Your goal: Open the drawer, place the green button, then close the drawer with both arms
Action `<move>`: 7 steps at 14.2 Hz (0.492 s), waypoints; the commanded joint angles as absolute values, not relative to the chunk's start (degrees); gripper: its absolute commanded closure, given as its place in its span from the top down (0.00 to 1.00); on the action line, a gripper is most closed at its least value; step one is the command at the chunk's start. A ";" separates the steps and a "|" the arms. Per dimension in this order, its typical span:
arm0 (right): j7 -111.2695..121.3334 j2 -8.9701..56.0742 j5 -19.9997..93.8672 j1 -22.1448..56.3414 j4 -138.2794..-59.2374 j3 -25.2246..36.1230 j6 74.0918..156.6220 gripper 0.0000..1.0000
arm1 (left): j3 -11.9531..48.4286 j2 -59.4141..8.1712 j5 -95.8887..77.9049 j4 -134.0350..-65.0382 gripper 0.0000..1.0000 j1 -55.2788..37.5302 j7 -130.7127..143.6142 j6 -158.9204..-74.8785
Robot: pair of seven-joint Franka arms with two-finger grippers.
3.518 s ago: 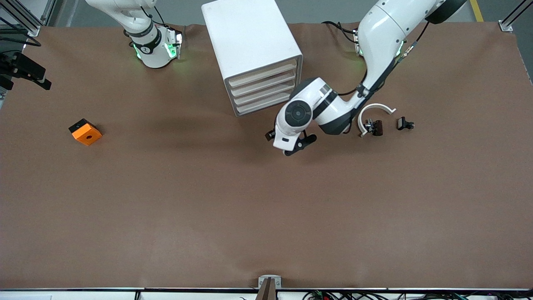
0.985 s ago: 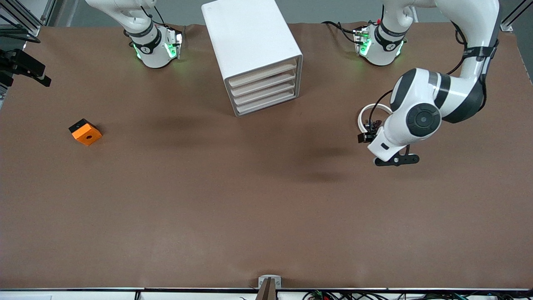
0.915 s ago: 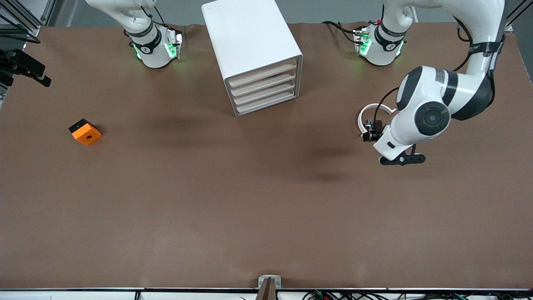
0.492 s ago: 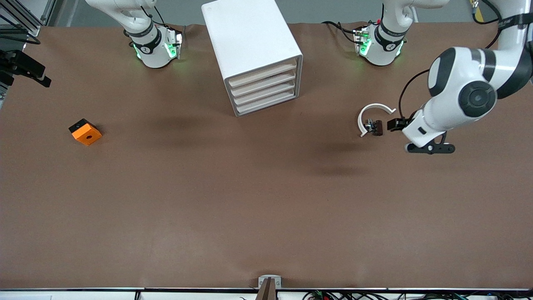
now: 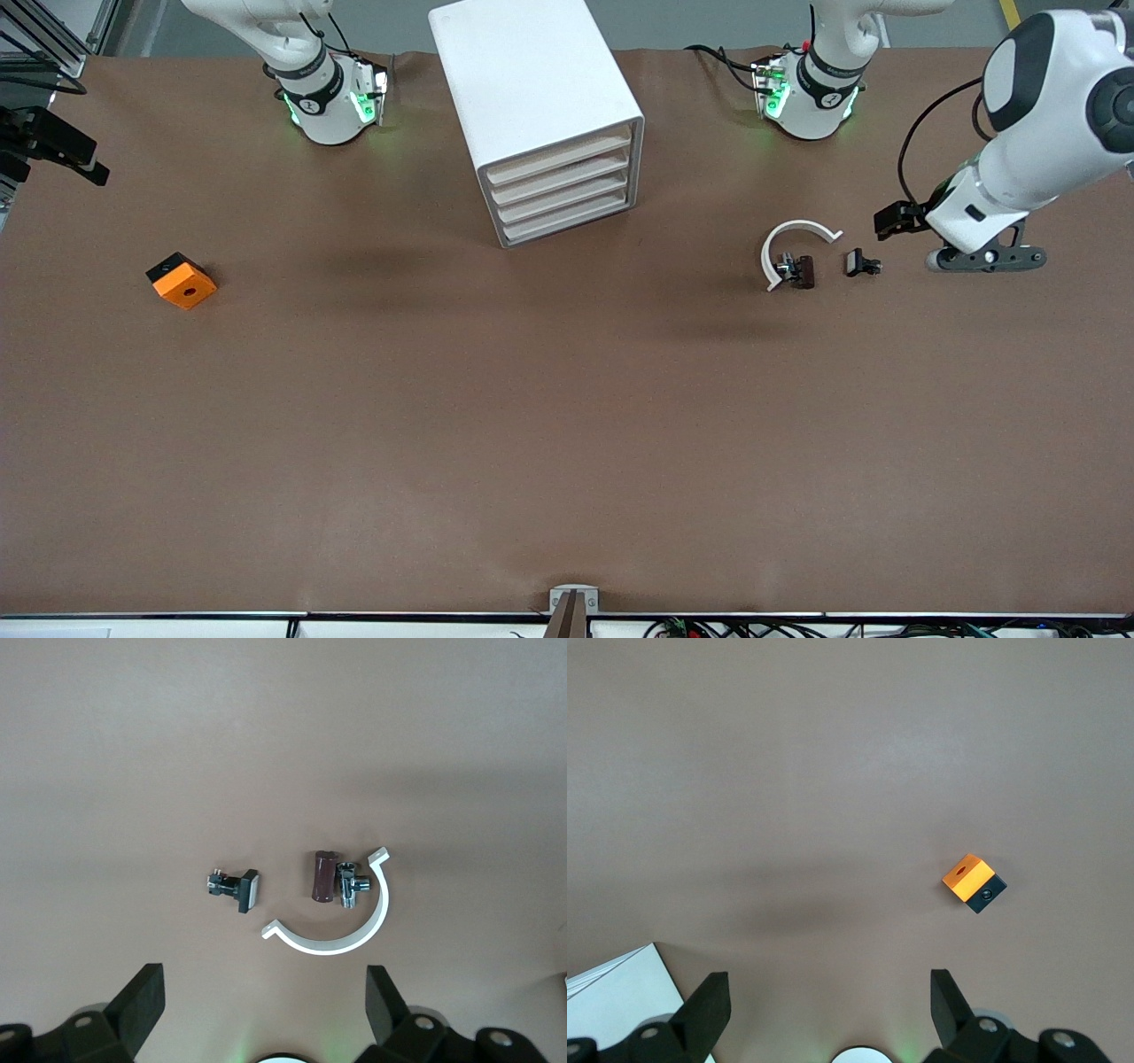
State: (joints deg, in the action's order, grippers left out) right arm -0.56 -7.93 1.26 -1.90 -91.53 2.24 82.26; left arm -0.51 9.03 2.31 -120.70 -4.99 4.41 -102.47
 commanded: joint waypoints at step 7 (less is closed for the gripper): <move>-1.05 -9.93 2.02 -2.02 -93.69 2.02 83.14 1.00 | 6.68 12.83 1.14 -116.02 1.00 2.37 3.34 -96.51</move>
State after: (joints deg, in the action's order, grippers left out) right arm -0.56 -8.08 1.30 -1.86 -91.89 2.16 82.43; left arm 6.36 12.71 2.27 -118.75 0.91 4.51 -99.07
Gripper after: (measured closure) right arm 0.000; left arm 0.000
